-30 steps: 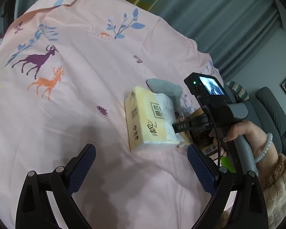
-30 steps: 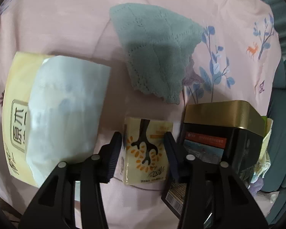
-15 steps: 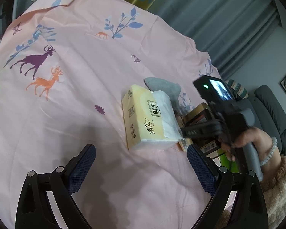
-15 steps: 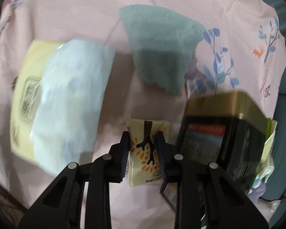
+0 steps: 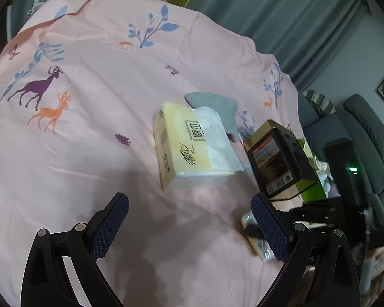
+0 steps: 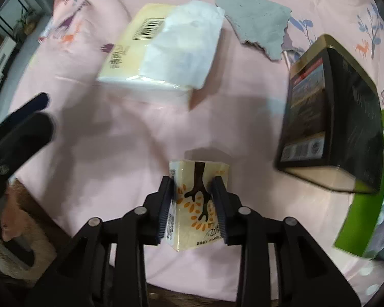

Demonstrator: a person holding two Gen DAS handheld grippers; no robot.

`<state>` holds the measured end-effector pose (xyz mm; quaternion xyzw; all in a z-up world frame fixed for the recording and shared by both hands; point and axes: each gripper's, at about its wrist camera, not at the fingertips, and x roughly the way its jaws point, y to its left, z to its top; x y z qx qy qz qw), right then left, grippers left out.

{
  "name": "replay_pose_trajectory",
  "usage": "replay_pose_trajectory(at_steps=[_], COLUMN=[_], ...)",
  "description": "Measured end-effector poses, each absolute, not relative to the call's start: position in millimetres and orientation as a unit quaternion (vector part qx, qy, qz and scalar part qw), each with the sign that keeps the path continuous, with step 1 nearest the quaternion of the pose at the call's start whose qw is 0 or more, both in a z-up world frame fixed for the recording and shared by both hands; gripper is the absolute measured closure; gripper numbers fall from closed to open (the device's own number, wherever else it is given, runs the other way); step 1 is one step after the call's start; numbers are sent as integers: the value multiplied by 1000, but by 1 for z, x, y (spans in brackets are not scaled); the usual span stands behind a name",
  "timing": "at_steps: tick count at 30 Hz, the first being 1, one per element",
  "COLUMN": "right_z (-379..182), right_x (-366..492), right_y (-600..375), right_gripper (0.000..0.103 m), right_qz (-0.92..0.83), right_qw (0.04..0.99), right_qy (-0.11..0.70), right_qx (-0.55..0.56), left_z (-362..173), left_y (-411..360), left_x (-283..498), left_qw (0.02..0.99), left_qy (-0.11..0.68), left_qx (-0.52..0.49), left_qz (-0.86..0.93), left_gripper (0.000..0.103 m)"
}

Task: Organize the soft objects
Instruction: 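Carry the tissue packet over the green box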

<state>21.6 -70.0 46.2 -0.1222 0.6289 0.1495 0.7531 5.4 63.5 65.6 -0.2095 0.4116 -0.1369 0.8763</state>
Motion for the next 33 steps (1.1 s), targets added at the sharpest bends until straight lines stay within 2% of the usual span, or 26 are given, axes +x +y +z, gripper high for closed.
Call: replay_pose_trajectory(at_steps=[1, 5, 6, 15, 17, 20, 23, 27, 29, 33], right_z=[51, 64, 64, 48, 46, 43, 39, 23, 15, 7], right_x=[13, 5, 9, 8, 9, 11, 8, 7, 11, 13], right_y=[-68, -95, -109, -173, -174, -171, -164, -153, -150, -145], right_gripper=[64, 38, 37, 37, 37, 37, 46, 49, 49, 52], right_qz=[159, 152, 151, 171, 189, 207, 215, 230, 228, 227], right_qw=[758, 799, 807, 823, 822, 821, 817, 803, 797, 792], right_qy=[624, 575, 565, 527, 515, 505, 511, 529, 539, 546], right_qx=[-106, -91, -77, 120, 153, 168, 159, 153, 151, 149], left_z=[66, 65, 65, 45, 40, 31, 25, 23, 22, 24], left_y=[62, 54, 51, 12, 1, -15, -26, -34, -37, -41], left_x=[5, 3, 2, 1, 0, -1, -3, -6, -6, -9], left_qw=[877, 878, 879, 845, 834, 816, 812, 822, 821, 829], left_qy=[412, 413, 415, 459, 471, 488, 498, 491, 493, 487], left_qx=[-208, -196, -191, -202, -203, -212, -205, -188, -183, -166], left_qz=[-137, -139, -139, -187, -203, -225, -225, -220, -222, -220], left_gripper=[6, 6, 6, 7, 14, 19, 31, 40, 54, 57])
